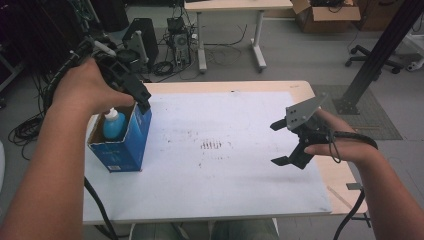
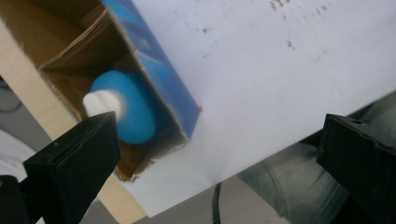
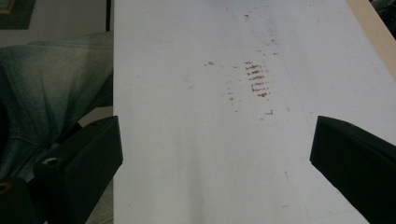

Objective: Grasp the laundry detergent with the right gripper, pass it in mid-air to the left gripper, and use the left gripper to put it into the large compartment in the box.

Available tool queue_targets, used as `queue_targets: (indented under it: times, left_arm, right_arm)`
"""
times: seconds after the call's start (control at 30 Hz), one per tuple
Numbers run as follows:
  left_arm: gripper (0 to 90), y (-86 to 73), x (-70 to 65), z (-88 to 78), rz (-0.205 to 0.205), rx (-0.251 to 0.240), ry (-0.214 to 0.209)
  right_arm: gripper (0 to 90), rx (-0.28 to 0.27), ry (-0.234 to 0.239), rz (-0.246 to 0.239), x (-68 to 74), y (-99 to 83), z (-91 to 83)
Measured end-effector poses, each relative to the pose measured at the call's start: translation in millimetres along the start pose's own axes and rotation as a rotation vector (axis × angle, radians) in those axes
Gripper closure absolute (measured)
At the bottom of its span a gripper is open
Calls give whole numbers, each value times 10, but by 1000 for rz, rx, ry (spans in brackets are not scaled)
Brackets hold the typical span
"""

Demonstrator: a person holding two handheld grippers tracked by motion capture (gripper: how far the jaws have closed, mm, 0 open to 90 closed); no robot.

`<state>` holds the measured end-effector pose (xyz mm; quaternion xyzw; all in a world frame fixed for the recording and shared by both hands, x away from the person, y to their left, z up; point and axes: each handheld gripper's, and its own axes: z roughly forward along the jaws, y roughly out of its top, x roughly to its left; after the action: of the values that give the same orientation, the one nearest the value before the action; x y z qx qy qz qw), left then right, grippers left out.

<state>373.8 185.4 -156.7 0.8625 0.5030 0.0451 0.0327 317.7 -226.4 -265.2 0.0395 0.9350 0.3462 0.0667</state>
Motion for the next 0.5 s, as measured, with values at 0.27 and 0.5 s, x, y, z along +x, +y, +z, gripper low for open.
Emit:
queue_targets:
  times: [0.27, 0.5]
  left_arm:
    - [2, 75, -227, -41, 205, 18, 13]
    - [2, 106, -394, -48, 382, -6, -37]
  right_arm:
    - [27, 26, 3, -26, -34, 77, -47]
    - [27, 63, 4, -35, -68, 130, -55]
